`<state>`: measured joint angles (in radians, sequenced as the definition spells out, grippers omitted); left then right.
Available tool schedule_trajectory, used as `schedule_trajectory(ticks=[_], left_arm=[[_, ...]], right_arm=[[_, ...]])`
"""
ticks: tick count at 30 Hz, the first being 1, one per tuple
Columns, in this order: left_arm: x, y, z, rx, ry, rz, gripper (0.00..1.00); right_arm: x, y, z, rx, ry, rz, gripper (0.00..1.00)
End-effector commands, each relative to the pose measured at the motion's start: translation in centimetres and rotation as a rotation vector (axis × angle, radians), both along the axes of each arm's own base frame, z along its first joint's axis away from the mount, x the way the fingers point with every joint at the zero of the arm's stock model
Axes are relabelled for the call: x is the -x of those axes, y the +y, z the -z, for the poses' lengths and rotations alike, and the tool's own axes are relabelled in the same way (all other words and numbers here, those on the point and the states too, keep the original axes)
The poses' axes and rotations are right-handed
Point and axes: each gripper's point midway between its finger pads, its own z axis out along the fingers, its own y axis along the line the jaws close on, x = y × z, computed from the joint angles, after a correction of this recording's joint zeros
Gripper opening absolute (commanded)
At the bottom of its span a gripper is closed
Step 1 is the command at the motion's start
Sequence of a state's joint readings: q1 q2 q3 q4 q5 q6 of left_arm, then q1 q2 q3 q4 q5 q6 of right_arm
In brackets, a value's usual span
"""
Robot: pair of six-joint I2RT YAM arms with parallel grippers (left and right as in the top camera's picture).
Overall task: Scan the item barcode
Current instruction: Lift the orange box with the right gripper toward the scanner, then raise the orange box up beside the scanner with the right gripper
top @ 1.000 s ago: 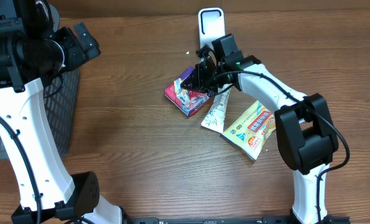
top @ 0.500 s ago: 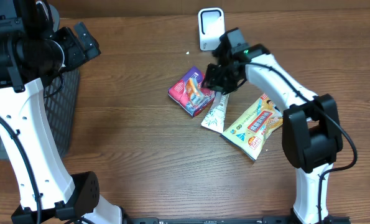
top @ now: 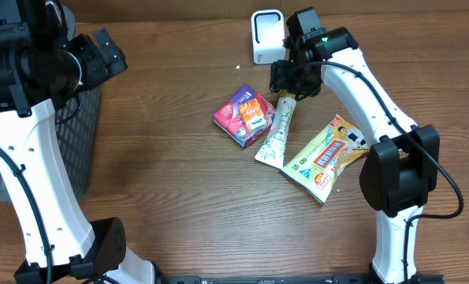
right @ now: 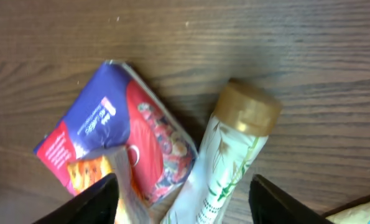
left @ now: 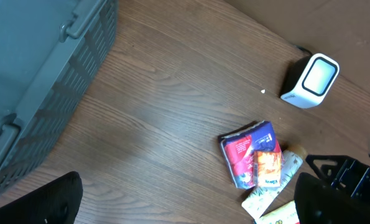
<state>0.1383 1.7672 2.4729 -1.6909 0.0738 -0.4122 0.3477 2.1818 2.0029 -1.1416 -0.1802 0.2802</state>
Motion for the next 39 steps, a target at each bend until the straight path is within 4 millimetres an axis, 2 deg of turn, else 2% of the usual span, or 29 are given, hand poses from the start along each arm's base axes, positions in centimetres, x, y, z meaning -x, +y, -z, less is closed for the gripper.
schedule_trajectory(ticks=[1, 3, 11, 13, 16, 20, 21, 24, 26, 27, 30, 33, 39], left_arm=[[0.0, 0.1, 0.1, -0.003, 0.002, -0.005, 1.00], [0.0, 0.1, 0.1, -0.003, 0.002, -0.005, 1.00], [0.0, 0.1, 0.1, -0.003, 0.002, -0.005, 0.99], [0.0, 0.1, 0.1, -0.003, 0.002, -0.005, 1.00], [0.0, 0.1, 0.1, -0.003, 0.002, -0.005, 1.00], [0.0, 0.1, 0.1, -0.003, 0.002, -0.005, 1.00], [0.0, 0.1, 0.1, -0.003, 0.002, -0.005, 1.00], [0.0, 0.1, 0.1, -0.003, 0.002, -0.005, 1.00], [0.0, 0.1, 0.1, -0.003, 0.002, -0.005, 1.00], [0.0, 0.1, 0.1, -0.003, 0.002, -0.005, 1.00], [0.0, 0.1, 0.1, -0.003, 0.002, -0.005, 1.00], [0.0, 0.1, 0.1, -0.003, 0.002, -0.005, 1.00], [0.0, 0.1, 0.1, -0.003, 0.002, -0.005, 1.00]], right_arm=[[1.3, 2.2, -0.1, -0.085, 0.015, -0.179, 0.75], [3.5, 4.1, 0.2, -0.185, 0.057, -0.360, 0.80], [4.3, 4.1, 3.9, -0.187, 0.121, -0.368, 0.74], [4.6, 4.5, 5.0, -0.189, 0.121, -0.377, 0.65], [4.8, 4.7, 5.6, -0.189, 0.121, -0.384, 0.62], [4.8, 5.0, 5.7, -0.191, 0.110, -0.390, 0.55], [4.7, 5.1, 5.6, -0.192, 0.106, -0.390, 0.49], [4.5, 5.1, 5.6, -0.190, 0.100, -0.387, 0.38], [4.5, 5.1, 5.6, -0.190, 0.100, -0.387, 0.37], [4.5, 5.0, 5.6, -0.190, 0.100, -0.385, 0.33], [4.3, 4.8, 5.6, -0.191, 0.099, -0.376, 0.32], [4.2, 4.7, 5.5, -0.191, 0.097, -0.373, 0.40], [3.7, 4.3, 4.6, -0.189, 0.104, -0.334, 0.41]])
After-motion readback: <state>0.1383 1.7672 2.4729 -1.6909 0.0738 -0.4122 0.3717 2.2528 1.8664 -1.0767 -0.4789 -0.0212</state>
